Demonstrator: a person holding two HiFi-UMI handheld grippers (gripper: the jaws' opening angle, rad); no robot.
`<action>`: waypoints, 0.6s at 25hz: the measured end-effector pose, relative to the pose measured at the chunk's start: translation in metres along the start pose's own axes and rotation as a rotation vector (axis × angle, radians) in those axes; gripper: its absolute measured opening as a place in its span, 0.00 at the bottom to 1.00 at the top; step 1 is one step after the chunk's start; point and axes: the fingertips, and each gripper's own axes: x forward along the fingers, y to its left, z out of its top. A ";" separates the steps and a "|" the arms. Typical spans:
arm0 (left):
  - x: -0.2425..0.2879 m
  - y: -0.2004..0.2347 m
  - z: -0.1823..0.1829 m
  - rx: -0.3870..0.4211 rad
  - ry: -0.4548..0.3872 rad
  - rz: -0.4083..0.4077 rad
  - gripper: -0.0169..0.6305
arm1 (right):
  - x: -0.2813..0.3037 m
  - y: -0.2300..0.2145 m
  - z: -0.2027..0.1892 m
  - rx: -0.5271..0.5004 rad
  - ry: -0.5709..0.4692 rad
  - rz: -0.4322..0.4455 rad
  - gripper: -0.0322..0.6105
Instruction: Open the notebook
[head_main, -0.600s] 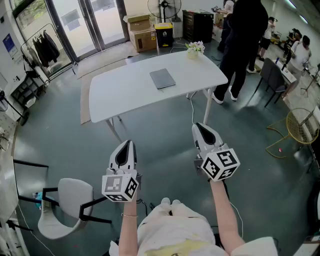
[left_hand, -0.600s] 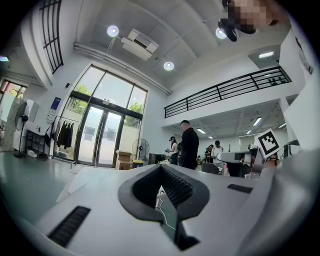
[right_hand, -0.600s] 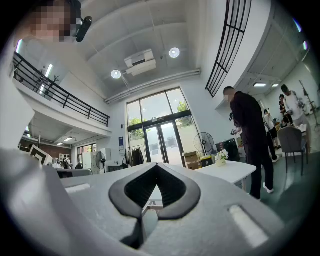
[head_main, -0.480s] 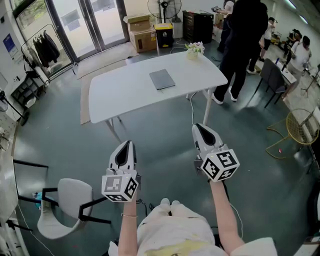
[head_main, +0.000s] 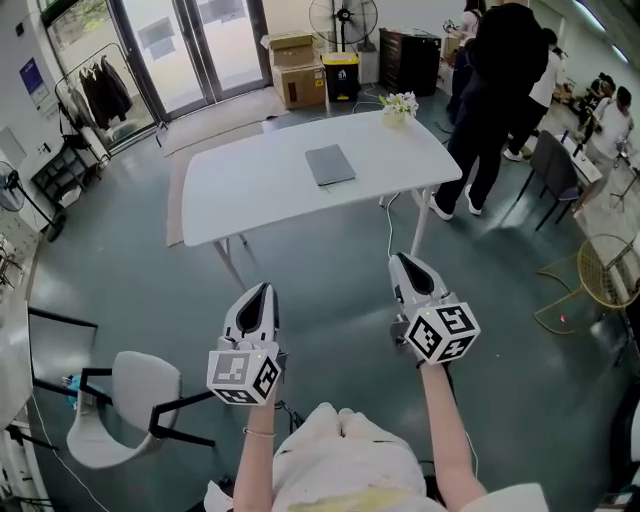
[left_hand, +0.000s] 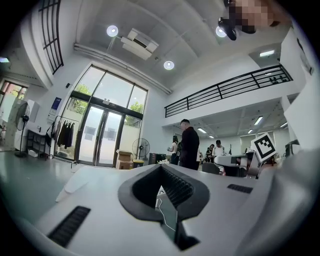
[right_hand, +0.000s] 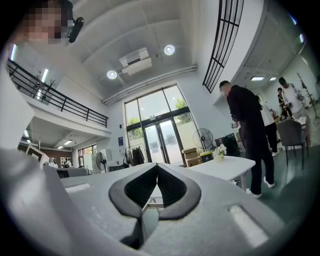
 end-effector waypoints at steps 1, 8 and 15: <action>0.000 -0.001 -0.002 -0.002 0.002 0.003 0.03 | 0.001 -0.002 -0.002 -0.001 0.005 0.000 0.06; 0.016 0.000 -0.011 -0.015 0.019 0.019 0.02 | 0.016 -0.019 -0.006 -0.002 0.027 0.002 0.12; 0.046 0.018 -0.020 -0.033 0.030 0.022 0.03 | 0.047 -0.038 -0.010 0.008 0.032 -0.011 0.21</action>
